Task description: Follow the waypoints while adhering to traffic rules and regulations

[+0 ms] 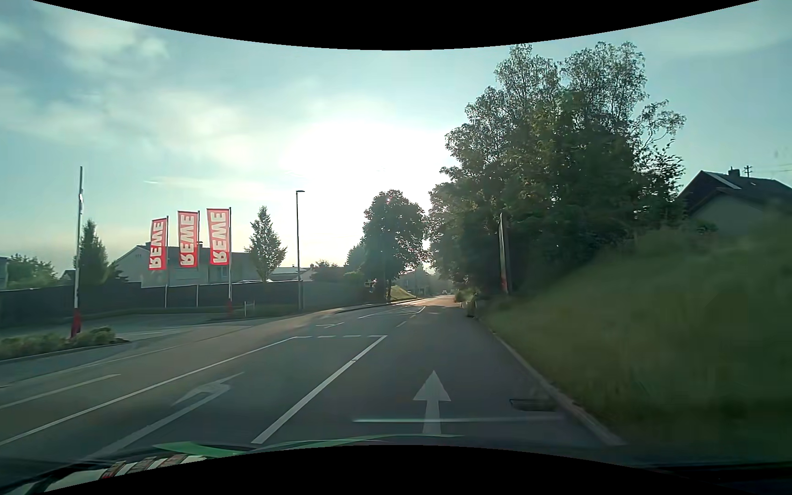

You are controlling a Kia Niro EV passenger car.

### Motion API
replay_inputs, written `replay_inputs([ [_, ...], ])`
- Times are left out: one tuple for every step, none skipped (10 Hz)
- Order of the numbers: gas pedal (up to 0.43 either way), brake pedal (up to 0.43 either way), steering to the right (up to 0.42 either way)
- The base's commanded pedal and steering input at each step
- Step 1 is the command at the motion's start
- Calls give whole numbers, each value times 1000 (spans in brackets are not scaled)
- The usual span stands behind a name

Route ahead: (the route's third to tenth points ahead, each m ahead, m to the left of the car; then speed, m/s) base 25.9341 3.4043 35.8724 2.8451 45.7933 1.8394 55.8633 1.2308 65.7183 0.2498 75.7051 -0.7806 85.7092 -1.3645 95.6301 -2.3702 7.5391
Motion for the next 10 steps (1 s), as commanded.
replay_inputs([
  [28,0,29],
  [28,0,24],
  [28,0,19],
  [28,0,16],
  [28,0,15],
  [28,0,14],
  [28,0,13],
  [39,0,14],
  [39,0,14],
  [39,0,14],
])
